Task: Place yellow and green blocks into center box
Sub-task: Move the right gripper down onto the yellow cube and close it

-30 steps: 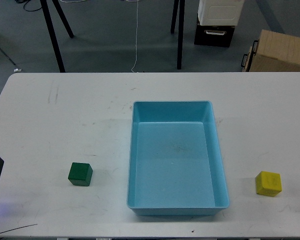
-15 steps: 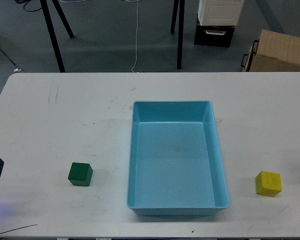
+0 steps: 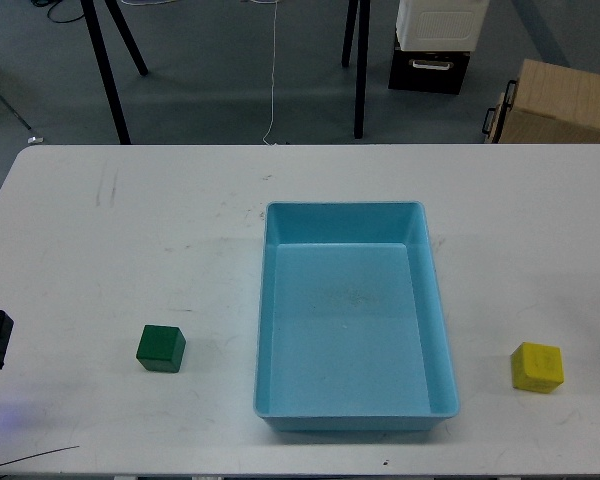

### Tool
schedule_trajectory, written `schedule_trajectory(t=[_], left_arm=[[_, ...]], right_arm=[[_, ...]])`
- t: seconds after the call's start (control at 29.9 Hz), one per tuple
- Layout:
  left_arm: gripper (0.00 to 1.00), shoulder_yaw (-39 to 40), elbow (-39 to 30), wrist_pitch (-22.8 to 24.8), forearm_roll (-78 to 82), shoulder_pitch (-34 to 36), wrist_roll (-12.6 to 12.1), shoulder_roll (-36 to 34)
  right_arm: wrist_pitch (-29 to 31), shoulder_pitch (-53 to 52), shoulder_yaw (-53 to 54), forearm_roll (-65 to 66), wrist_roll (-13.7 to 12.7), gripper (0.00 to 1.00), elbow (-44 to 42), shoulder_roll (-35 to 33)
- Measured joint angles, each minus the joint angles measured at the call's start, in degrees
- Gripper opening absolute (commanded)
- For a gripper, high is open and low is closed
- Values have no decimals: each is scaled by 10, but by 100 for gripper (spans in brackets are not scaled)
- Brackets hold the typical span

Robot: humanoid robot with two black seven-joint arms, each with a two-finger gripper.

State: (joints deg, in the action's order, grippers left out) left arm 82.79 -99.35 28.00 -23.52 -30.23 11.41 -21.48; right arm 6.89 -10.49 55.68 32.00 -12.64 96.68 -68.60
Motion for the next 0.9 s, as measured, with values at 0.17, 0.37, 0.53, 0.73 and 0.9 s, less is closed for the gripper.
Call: schedule_trajectory(t=[0.17, 0.37, 0.53, 0.73, 0.9], left_arm=[[100, 0, 1, 0, 0, 0, 0, 0], [100, 0, 5, 0, 0, 0, -1, 2], [100, -2, 12, 0, 1, 4, -1, 5], [100, -6, 15, 0, 2, 9, -2, 8], [100, -7, 16, 0, 3, 13, -2, 8]], right_arm=[[75, -129, -163, 109, -17, 100, -1, -24], [135, -196, -296, 218, -32, 100, -3, -16], [144, -205, -332, 233, -34, 100, -5, 23], [145, -206, -351, 233, -34, 100, -7, 48], [145, -207, -364, 234, -34, 100, -8, 59]])
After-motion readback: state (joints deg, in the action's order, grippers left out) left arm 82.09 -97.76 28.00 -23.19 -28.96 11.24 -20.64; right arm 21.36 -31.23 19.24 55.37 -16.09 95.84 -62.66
